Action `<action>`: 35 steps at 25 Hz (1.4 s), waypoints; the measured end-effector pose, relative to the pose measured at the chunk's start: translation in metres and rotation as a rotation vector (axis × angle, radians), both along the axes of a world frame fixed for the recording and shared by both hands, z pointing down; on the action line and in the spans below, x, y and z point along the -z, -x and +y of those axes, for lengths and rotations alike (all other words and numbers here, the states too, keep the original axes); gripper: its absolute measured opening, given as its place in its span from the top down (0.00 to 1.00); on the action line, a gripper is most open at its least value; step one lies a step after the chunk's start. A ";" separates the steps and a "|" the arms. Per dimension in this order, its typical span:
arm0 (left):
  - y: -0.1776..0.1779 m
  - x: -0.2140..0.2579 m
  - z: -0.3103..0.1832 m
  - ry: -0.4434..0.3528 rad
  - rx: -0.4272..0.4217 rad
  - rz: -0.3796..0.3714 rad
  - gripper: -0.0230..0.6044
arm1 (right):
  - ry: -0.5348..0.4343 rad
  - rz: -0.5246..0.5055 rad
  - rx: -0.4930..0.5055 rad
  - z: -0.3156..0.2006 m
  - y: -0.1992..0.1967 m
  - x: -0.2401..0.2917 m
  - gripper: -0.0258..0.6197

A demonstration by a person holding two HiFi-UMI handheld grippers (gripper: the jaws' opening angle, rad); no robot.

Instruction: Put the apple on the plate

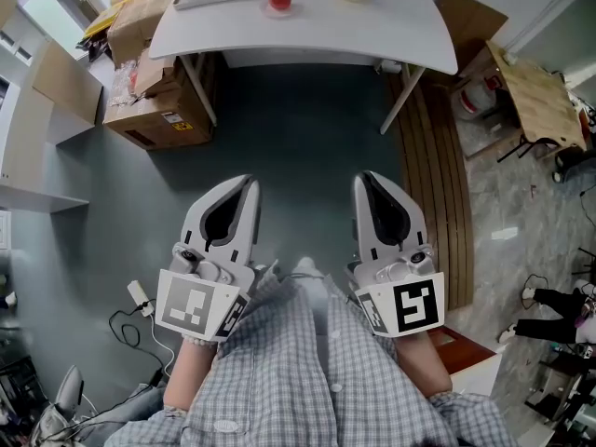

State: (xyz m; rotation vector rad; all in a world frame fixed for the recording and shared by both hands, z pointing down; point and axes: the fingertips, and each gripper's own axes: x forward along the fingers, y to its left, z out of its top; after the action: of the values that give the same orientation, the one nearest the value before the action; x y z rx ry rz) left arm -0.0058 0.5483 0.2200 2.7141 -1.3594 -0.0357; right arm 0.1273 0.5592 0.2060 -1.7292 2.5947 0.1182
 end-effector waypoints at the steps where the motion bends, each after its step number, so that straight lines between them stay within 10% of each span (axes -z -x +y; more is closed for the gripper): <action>1: -0.001 0.001 -0.002 -0.002 0.008 0.005 0.95 | -0.007 -0.011 -0.006 0.000 -0.005 0.002 0.92; 24: -0.013 0.008 -0.018 -0.039 0.007 0.003 0.95 | -0.004 0.050 -0.052 -0.007 -0.030 -0.006 0.92; 35: -0.003 0.001 -0.135 -0.012 -0.046 0.017 0.95 | 0.002 0.086 -0.081 -0.117 -0.011 -0.006 0.92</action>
State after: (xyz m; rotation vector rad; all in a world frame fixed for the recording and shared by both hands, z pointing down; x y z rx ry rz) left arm -0.0024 0.4128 0.2188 2.7470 -1.2965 -0.0628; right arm 0.1380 0.4425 0.2116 -1.8704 2.5840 0.1955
